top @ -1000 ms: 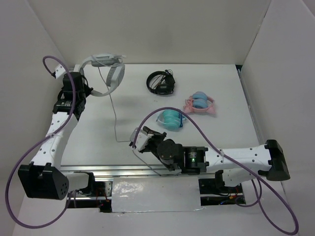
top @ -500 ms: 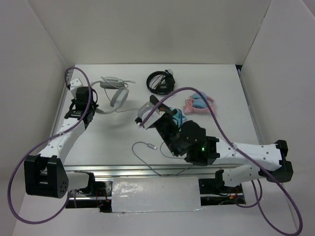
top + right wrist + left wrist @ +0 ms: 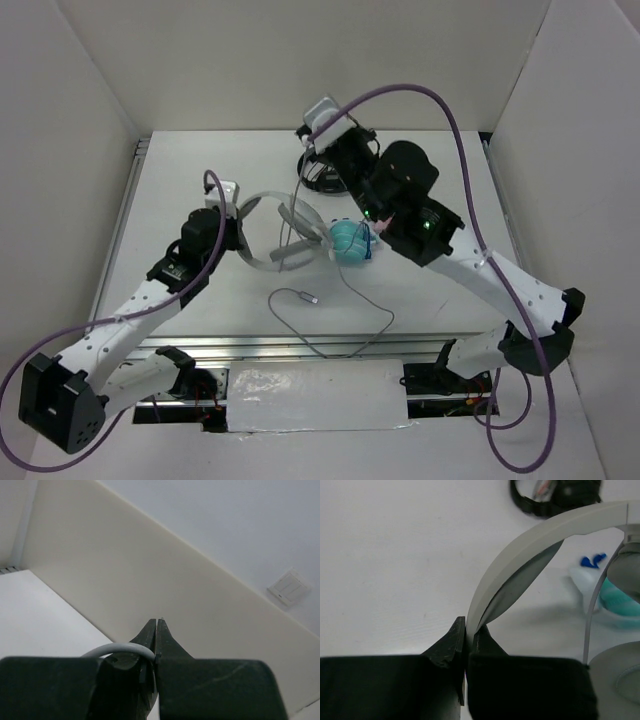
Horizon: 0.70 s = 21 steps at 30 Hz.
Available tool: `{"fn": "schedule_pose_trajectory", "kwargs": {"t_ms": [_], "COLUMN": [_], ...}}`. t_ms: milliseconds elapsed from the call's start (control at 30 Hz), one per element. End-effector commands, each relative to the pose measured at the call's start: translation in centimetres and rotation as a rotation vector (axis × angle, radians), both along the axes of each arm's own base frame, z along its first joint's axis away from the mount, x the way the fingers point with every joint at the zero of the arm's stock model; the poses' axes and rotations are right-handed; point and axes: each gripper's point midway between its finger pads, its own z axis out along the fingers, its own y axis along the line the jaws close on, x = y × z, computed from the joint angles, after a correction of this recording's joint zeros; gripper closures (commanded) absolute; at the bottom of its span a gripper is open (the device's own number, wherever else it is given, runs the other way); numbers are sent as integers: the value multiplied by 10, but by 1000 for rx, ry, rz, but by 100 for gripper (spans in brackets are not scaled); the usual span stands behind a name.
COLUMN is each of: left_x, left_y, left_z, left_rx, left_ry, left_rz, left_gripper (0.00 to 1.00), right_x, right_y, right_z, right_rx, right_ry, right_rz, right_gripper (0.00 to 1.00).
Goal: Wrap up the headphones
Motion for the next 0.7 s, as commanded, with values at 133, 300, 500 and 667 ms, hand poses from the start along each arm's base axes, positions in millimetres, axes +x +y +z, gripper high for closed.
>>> {"fn": "schedule_pose_trajectory", "kwargs": {"t_ms": [133, 300, 500, 667], "left_x": [-38, -55, -67, -78], "left_y": [-53, -58, -49, -65], "left_z": [46, 68, 103, 143], "left_rx": [23, -21, -78, -153], "left_ry": [-184, -236, -309, -392], "left_rz": [-233, -266, -235, -339], "left_gripper": [100, 100, 100, 100], "right_x": [76, 124, 153, 149], "right_y": [-20, -41, -72, -56], "right_z": [-14, -62, -123, -164], "right_rx": [12, 44, 124, 124], "right_ry": [113, 282, 423, 505], "right_rz": [30, 50, 54, 220], "right_gripper": [100, 100, 100, 100]}}
